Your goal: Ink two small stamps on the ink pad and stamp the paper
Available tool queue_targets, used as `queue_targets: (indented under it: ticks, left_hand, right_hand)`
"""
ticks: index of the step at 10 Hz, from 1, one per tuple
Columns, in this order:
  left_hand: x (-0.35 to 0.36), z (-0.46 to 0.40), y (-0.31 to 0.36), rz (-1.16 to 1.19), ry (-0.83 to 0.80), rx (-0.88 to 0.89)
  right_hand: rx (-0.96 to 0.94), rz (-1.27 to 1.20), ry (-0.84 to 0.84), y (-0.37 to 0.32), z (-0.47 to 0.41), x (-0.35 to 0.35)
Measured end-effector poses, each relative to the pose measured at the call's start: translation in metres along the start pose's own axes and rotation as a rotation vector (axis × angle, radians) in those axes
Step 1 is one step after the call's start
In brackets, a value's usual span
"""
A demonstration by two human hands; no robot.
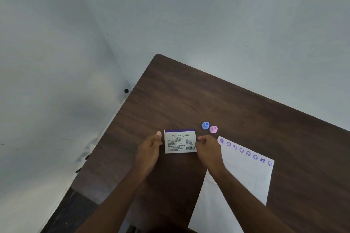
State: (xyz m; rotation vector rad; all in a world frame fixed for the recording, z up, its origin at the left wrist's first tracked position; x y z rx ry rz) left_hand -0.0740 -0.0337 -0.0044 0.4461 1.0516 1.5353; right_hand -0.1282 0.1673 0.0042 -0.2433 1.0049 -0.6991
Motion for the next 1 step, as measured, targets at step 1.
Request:
queue_targets:
  ticks: [1]
  left_hand:
    - [0.0023,0.0025,0.0218,-0.175,0.072,0.228]
  right_hand:
    - [-0.131,0.035,0.126,-0.0110,0.0031,-0.0061]
Point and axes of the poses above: each hand's wrist, its own z-axis away from the middle knuckle, its own x-axis out of the palm, y = z × x, the point moved 4 cm from there along -z, towards the middle knuckle, and after that the axes turned 7 degrees about z, right-handed, at the moved point
